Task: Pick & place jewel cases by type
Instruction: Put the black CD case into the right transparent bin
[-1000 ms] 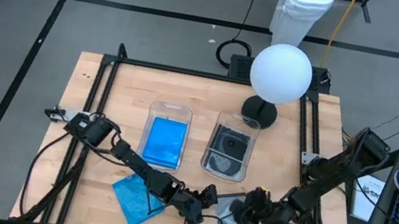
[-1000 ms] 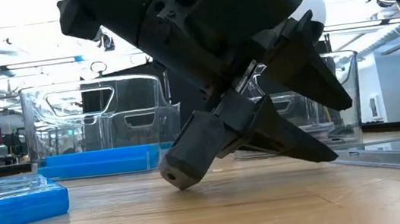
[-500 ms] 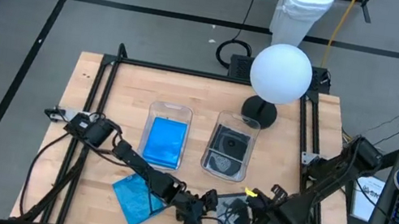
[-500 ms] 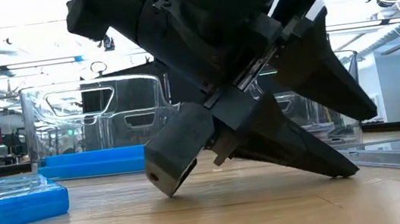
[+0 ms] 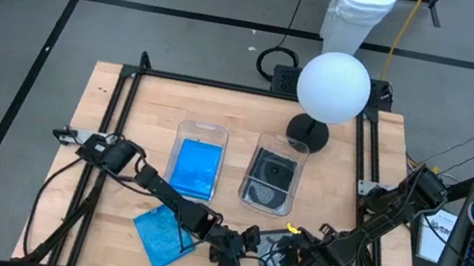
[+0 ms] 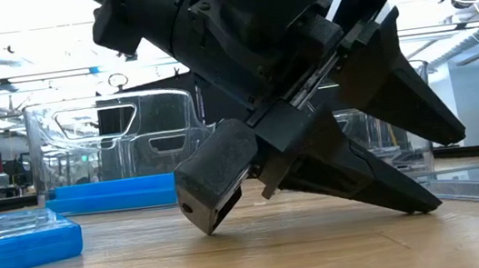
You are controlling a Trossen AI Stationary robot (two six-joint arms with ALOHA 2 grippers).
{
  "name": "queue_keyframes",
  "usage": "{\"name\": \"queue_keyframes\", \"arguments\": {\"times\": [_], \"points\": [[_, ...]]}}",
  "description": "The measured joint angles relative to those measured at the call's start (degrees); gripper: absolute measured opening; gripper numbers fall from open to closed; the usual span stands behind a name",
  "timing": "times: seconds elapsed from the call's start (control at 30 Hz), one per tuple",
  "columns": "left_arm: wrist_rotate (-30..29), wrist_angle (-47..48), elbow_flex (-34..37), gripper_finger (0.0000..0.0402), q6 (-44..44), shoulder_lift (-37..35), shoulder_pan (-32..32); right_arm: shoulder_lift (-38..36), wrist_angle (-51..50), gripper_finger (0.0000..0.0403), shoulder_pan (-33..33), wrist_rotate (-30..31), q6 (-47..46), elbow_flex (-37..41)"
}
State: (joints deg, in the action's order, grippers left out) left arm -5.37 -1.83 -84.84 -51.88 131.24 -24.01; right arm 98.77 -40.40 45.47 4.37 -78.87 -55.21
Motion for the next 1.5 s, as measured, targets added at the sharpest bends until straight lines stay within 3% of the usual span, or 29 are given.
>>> {"name": "queue_keyframes", "arguments": {"times": [0.8,1.5], "points": [[-2.49,-2.69,-0.87,0.0227,1.28,2.78,1.01,0.79,14.11,0.0,-0.22,5.93,5.19,0.33],[-6.66,-8.38,-1.02,0.0228,0.98,2.92,-0.3,0.71,15.74,0.0,0.26,7.63,5.97,1.18]]}}
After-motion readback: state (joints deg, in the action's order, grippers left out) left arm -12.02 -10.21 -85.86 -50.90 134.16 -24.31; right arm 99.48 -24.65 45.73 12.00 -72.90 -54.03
